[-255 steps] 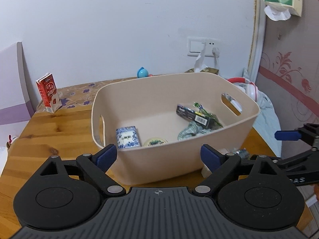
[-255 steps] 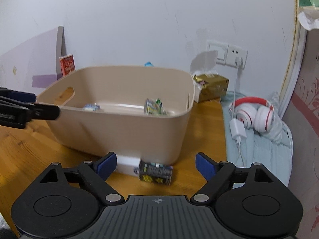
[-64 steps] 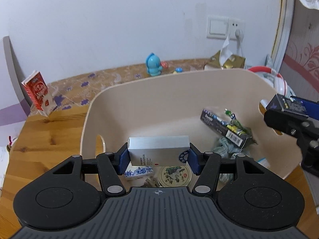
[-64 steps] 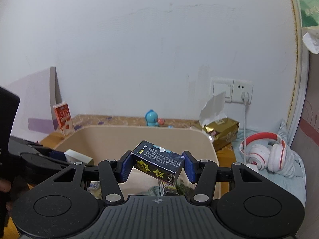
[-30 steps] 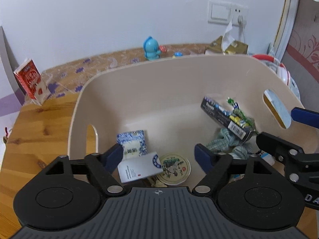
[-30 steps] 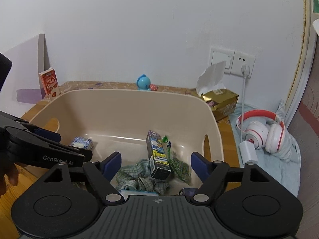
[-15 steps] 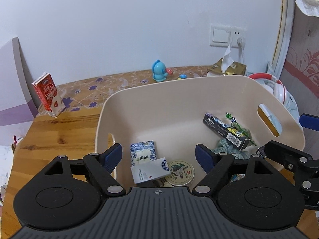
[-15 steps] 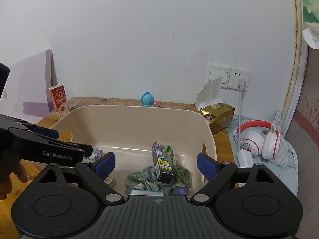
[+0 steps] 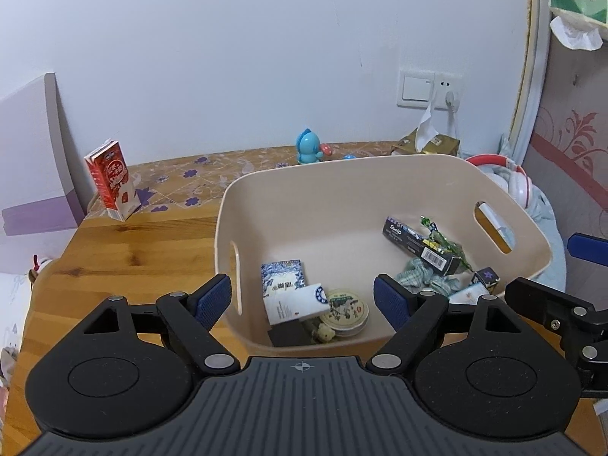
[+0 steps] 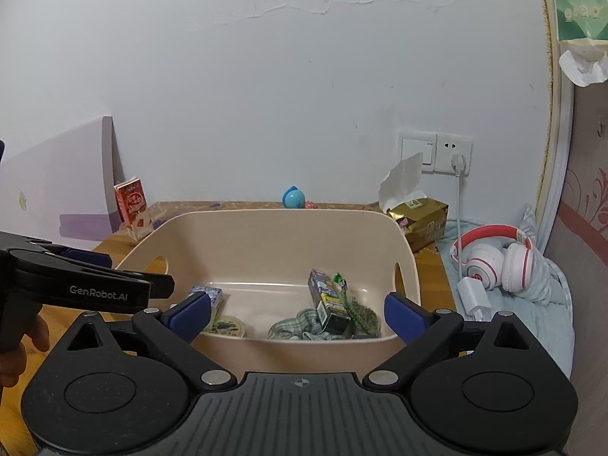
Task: Organize objects
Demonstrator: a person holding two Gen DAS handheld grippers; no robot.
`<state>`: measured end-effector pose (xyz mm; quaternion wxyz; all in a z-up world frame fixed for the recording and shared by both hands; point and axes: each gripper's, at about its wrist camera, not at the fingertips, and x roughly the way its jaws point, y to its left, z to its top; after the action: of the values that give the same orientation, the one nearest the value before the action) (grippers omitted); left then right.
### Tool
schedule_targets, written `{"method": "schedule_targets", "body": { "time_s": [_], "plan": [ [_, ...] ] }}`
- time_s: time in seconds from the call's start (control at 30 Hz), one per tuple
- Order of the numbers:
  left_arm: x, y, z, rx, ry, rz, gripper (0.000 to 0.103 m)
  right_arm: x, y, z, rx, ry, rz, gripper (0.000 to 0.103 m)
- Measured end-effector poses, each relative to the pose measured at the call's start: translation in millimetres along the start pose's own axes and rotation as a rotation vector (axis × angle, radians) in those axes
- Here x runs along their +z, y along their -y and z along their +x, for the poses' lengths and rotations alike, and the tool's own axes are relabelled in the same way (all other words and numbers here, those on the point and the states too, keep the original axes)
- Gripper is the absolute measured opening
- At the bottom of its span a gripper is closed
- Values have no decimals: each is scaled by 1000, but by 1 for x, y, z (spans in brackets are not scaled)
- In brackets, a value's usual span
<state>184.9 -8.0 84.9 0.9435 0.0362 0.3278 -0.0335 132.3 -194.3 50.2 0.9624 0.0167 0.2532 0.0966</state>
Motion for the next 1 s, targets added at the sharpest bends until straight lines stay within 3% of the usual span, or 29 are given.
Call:
{"method": "schedule_targets", "body": {
  "time_s": [1.0],
  "plan": [
    [-52,-7,-78,0,85,-10,86,-41,-28,-66,15,75,35,103]
  ]
}}
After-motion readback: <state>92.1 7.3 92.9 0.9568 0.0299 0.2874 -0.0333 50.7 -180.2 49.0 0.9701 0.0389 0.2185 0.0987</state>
